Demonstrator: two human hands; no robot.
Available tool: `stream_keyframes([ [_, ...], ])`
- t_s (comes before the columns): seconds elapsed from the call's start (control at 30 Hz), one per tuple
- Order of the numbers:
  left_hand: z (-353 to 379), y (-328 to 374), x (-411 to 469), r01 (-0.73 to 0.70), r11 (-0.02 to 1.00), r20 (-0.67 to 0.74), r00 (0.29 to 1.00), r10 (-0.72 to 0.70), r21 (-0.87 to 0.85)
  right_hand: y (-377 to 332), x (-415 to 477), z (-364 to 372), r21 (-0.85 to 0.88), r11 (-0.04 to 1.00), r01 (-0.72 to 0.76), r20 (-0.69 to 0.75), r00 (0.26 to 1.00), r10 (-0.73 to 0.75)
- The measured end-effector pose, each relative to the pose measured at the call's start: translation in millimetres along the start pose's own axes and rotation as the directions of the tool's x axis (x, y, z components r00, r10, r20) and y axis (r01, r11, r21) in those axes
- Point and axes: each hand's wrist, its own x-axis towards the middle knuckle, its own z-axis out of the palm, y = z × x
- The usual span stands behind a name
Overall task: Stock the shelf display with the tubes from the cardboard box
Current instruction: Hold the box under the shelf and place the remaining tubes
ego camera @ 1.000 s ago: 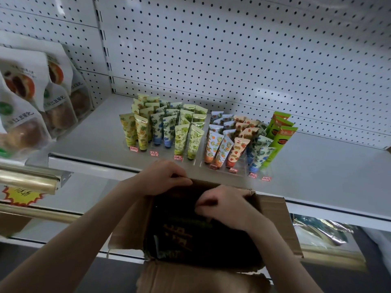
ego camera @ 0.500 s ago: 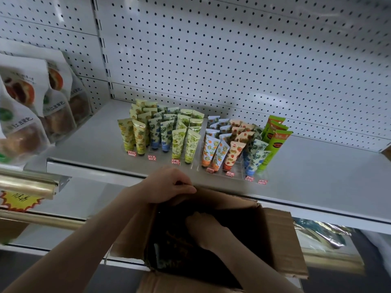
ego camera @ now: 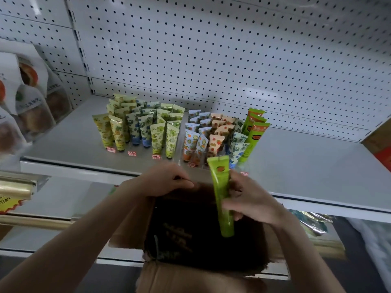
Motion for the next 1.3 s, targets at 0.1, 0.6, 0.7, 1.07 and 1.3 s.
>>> stream_keyframes([
  [0.1,7,13,8,-0.006,1.0,0.013,1.0,0.006,-0.002,5,-10,-24,0.16,0.984,0.079,-0.201,0.978,-0.046],
  [0.6,29,39,26,-0.043,0.998,-0.046,0.998,0.041,-0.045,60,33,-69,0.093,0.984,0.151,-0.665,0.745,-0.052],
  [0.7,29,39,26,-0.018,0.998,-0.051,0.999,0.016,-0.055,62,42,-68,0.053,0.989,0.14,-0.658,0.749,-0.071],
  [1.07,33,33,26,0.034,0.997,-0.062,0.997,-0.038,-0.076,59,59,-71,-0.037,0.998,0.059,-0.583,0.809,-0.07],
  [1.3,31,29,26,0.054,0.995,-0.051,0.997,-0.058,-0.089,55,67,-72,-0.07,0.997,0.015,-0.579,0.814,-0.053],
])
